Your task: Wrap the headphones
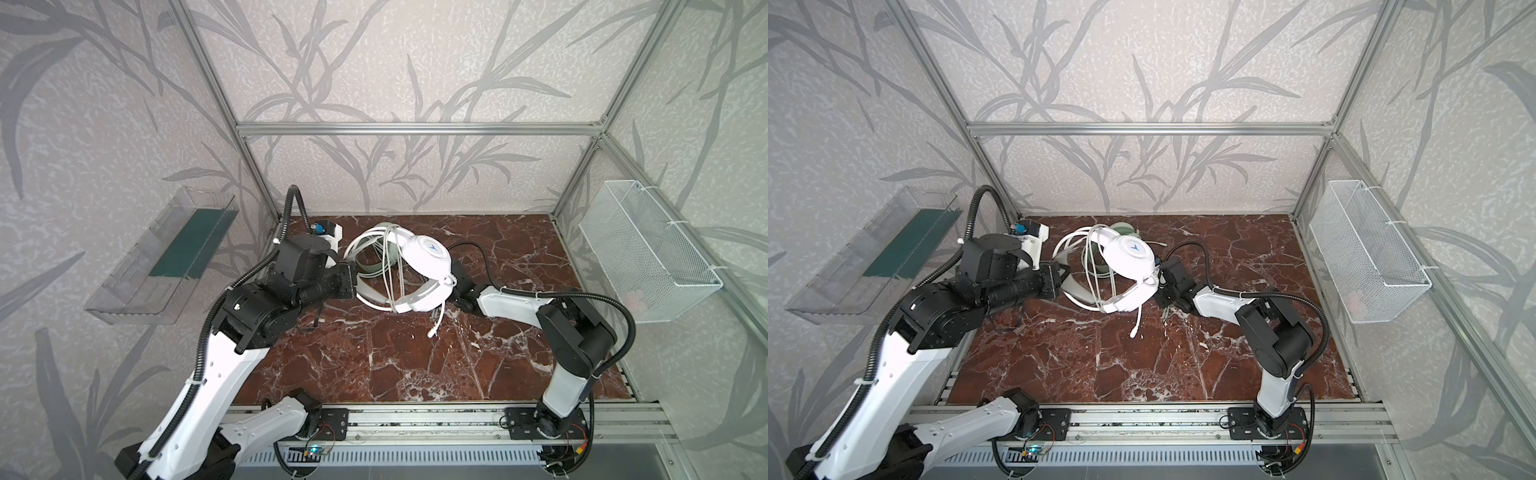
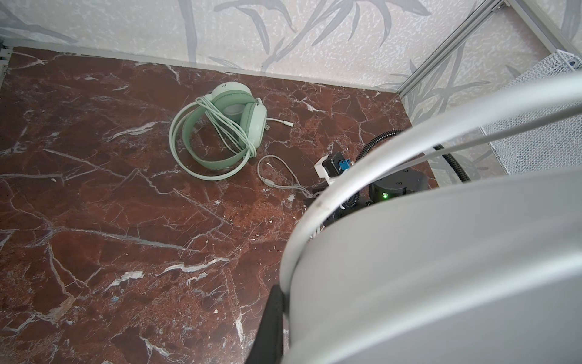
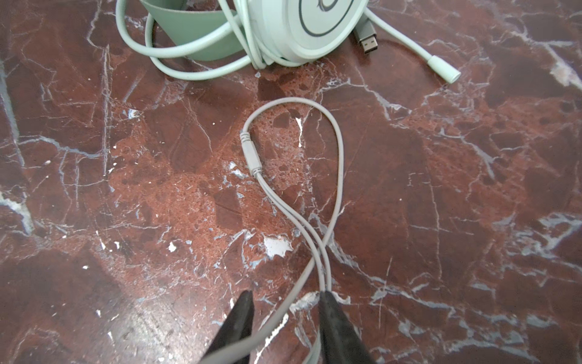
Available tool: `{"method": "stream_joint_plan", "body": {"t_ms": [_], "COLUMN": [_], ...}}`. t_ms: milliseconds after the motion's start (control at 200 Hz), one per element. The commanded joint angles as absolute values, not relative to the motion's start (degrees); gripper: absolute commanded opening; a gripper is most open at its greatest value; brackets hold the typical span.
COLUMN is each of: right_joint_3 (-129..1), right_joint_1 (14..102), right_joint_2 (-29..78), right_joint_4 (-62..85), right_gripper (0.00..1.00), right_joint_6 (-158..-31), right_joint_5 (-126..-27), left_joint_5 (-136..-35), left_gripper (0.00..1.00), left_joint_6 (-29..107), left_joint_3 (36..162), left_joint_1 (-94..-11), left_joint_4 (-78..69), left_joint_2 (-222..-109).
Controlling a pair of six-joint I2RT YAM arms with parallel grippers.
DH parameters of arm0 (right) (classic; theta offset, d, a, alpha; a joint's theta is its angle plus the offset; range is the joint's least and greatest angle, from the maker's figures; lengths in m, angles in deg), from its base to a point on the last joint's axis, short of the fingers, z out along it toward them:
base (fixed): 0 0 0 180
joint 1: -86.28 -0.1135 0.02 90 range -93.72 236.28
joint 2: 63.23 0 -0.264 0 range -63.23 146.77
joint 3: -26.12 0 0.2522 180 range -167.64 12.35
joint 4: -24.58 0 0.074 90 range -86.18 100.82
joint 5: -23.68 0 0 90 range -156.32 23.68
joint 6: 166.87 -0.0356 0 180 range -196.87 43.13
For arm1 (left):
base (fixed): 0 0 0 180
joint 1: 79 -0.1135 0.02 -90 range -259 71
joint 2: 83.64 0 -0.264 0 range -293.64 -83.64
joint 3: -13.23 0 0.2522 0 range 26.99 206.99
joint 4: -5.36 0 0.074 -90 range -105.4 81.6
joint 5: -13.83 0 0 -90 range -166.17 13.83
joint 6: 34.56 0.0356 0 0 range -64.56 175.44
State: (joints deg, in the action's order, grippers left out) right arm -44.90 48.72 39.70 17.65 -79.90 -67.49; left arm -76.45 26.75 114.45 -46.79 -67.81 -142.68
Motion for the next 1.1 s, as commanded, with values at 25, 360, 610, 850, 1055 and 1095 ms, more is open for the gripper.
{"method": "stream_joint_plan", "body": {"t_ms": [25,360,610,850,1055,1095], "right_joint_3": [-42.97,-43.38,-44.33,-46.62,-47.59,-47.46], "right_joint_1": [48.48,48.48,48.48,48.48,48.48,48.48], "right_joint_2": [37.62,35.86,36.69,38.22,40.33,40.53], "right_joint_4": [20.43,23.59,26.38,26.44,26.02,25.98], "right_gripper": [0.36,0.40,0.42,0.39,0.20,0.16], "right_joint_6": [-81.14,-80.03,-80.09,-80.69,-80.92,-81.00], "right_joint_5": [-69.02,-68.27,-74.70,-74.26,-72.98,-73.13], "left_joint_5": [-76.18,-76.97,-77.14,-77.75,-77.52,-77.41], "left_gripper": [0.00,0.00,0.00,0.00,0.00,0.00], "left_joint_6": [25.20,24.85,24.45,24.23,23.90,23.96], "left_joint_3": [117.25,117.25,117.25,117.51,117.52,117.46], "left_joint_1": [-46.76,-46.75,-46.77,-46.76,-46.86,-46.87], "left_joint_4": [-64.62,-64.19,-64.30,-63.94,-64.00,-64.06], "left_joint_2": [-142.35,-142.54,-142.26,-142.79,-142.29,-142.10]}}
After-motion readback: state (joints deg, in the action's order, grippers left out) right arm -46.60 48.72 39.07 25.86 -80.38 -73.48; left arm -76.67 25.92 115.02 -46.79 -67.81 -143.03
